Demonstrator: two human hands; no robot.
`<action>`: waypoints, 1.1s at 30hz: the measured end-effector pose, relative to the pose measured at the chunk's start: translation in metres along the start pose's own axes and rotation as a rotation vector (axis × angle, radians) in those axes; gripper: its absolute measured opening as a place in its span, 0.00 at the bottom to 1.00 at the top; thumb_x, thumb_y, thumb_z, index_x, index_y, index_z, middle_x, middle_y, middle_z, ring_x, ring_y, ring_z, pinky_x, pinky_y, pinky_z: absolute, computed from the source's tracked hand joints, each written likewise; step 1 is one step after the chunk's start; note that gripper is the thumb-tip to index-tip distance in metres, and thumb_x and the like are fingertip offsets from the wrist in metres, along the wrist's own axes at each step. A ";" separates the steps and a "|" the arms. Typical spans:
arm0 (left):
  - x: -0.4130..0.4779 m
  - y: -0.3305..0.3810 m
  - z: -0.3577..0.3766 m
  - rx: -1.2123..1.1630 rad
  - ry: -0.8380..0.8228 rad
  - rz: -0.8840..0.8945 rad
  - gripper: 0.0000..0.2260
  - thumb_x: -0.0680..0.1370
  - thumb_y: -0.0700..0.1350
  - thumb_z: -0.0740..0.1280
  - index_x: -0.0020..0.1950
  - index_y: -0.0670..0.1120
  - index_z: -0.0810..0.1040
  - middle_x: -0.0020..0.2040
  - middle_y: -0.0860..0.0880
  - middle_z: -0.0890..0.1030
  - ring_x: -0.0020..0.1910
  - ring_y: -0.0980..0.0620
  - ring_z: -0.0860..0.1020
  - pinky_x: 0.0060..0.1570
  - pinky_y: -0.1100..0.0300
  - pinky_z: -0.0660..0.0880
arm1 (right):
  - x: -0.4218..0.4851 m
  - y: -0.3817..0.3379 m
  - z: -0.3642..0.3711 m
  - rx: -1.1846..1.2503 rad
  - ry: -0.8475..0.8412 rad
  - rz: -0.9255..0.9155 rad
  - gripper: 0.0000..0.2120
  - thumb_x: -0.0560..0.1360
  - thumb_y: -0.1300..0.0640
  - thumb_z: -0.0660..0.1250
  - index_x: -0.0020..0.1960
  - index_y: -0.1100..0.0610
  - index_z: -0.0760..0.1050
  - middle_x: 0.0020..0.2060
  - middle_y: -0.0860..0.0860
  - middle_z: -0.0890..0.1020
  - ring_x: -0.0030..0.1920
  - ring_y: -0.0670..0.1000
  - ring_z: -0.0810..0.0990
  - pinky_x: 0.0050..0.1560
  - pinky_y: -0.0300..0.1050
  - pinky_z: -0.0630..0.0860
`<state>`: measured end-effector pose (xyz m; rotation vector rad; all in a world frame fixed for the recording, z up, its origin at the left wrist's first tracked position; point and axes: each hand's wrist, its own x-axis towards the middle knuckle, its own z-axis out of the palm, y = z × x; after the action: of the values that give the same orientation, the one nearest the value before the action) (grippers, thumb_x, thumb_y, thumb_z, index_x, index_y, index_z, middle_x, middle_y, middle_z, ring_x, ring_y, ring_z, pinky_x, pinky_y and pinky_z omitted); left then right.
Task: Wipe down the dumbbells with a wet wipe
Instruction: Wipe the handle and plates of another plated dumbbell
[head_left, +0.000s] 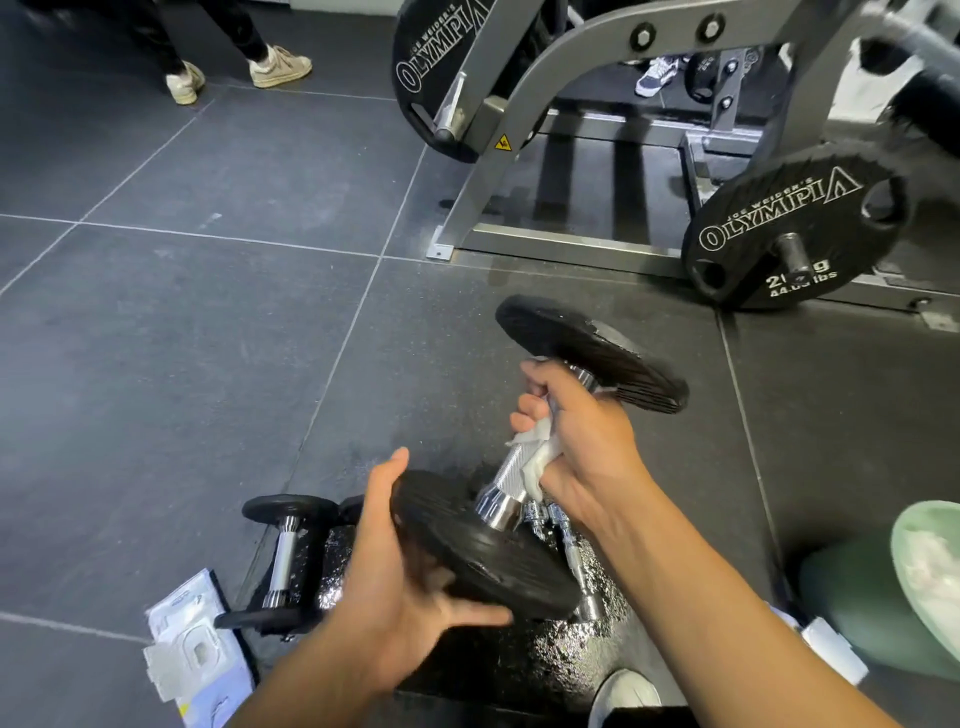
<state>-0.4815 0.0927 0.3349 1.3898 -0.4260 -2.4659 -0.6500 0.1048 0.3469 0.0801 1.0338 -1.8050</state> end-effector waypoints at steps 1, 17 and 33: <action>-0.004 0.002 0.002 -0.057 -0.080 -0.125 0.34 0.75 0.68 0.67 0.68 0.42 0.80 0.64 0.33 0.83 0.61 0.26 0.81 0.55 0.17 0.72 | 0.000 0.000 0.000 -0.004 -0.019 -0.007 0.15 0.78 0.68 0.69 0.36 0.57 0.71 0.28 0.51 0.68 0.24 0.45 0.67 0.25 0.38 0.67; 0.000 0.000 -0.002 0.029 -0.073 0.124 0.25 0.70 0.34 0.68 0.67 0.32 0.77 0.60 0.29 0.83 0.58 0.29 0.84 0.50 0.26 0.80 | -0.010 0.011 -0.011 -0.484 -0.227 -0.003 0.14 0.69 0.61 0.72 0.54 0.63 0.80 0.49 0.59 0.86 0.54 0.56 0.85 0.62 0.56 0.80; -0.009 0.013 -0.001 0.019 -0.134 0.151 0.25 0.67 0.35 0.68 0.64 0.27 0.77 0.61 0.26 0.81 0.59 0.28 0.83 0.53 0.26 0.80 | -0.019 -0.009 -0.023 -0.939 -0.364 0.069 0.18 0.73 0.76 0.61 0.57 0.65 0.81 0.52 0.66 0.85 0.50 0.57 0.82 0.59 0.57 0.78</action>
<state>-0.4754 0.0841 0.3460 1.1578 -0.5638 -2.4442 -0.6572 0.1352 0.3469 -0.7425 1.4693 -1.0647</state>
